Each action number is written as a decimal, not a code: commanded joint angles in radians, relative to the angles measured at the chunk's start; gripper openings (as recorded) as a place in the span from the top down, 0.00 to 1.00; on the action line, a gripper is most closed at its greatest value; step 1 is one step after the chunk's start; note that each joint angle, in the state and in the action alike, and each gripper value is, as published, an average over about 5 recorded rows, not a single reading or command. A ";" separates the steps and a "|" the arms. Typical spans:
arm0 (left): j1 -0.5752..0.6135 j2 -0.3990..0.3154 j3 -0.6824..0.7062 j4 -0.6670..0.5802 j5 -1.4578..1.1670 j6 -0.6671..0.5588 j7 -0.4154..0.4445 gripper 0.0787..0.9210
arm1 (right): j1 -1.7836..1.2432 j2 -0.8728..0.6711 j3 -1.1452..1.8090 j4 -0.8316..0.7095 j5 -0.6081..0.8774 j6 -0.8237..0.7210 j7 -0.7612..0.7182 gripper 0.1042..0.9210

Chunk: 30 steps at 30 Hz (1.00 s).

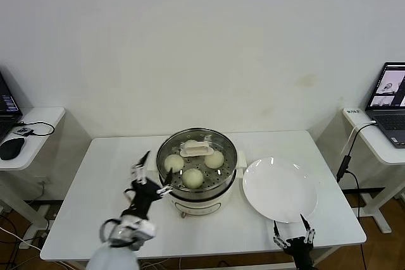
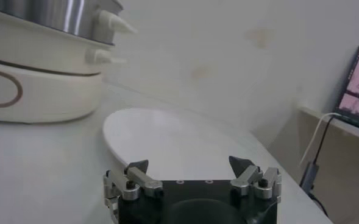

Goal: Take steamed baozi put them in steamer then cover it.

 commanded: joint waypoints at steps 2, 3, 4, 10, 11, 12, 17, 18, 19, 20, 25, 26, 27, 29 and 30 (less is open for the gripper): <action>0.313 -0.015 -0.350 -0.002 -0.869 -0.294 -0.263 0.12 | -0.066 -0.055 -0.051 0.072 0.127 0.005 -0.014 0.12; 0.328 -0.024 -0.353 -0.003 -0.883 -0.292 -0.261 0.12 | -0.075 -0.064 -0.056 0.084 0.145 0.002 -0.017 0.12; 0.347 -0.035 -0.353 -0.002 -0.889 -0.298 -0.258 0.12 | -0.084 -0.074 -0.060 0.095 0.163 -0.003 -0.021 0.12; 0.445 -0.095 -0.306 0.035 -0.840 -0.390 -0.232 0.12 | -0.110 -0.127 -0.083 0.125 0.221 -0.025 -0.031 0.12; 0.456 -0.105 -0.299 0.043 -0.833 -0.403 -0.227 0.12 | -0.110 -0.131 -0.089 0.126 0.224 -0.026 -0.031 0.12; 0.464 -0.113 -0.293 0.050 -0.829 -0.413 -0.221 0.12 | -0.110 -0.133 -0.093 0.127 0.227 -0.027 -0.031 0.12; 0.498 -0.151 -0.267 0.088 -0.795 -0.468 -0.176 0.12 | -0.110 -0.139 -0.114 0.131 0.227 -0.028 -0.034 0.12; 0.503 -0.156 -0.262 0.093 -0.785 -0.473 -0.168 0.12 | -0.110 -0.140 -0.119 0.132 0.227 -0.029 -0.035 0.12; 0.508 -0.161 -0.257 0.096 -0.775 -0.479 -0.162 0.12 | -0.110 -0.141 -0.125 0.133 0.226 -0.030 -0.035 0.12; 0.513 -0.166 -0.252 0.099 -0.765 -0.484 -0.157 0.12 | -0.110 -0.142 -0.132 0.134 0.225 -0.030 -0.036 0.12; 0.525 -0.182 -0.243 0.102 -0.735 -0.504 -0.147 0.12 | -0.107 -0.146 -0.156 0.139 0.230 -0.040 -0.041 0.12; 0.526 -0.184 -0.244 0.102 -0.733 -0.504 -0.144 0.12 | -0.106 -0.147 -0.161 0.140 0.235 -0.044 -0.042 0.12; 0.526 -0.186 -0.243 0.102 -0.729 -0.504 -0.141 0.12 | -0.105 -0.150 -0.164 0.141 0.240 -0.049 -0.043 0.12; 0.526 -0.190 -0.240 0.103 -0.721 -0.504 -0.136 0.12 | -0.106 -0.154 -0.168 0.145 0.248 -0.059 -0.044 0.12; 0.525 -0.193 -0.237 0.105 -0.717 -0.503 -0.134 0.12 | -0.107 -0.155 -0.170 0.148 0.251 -0.066 -0.044 0.12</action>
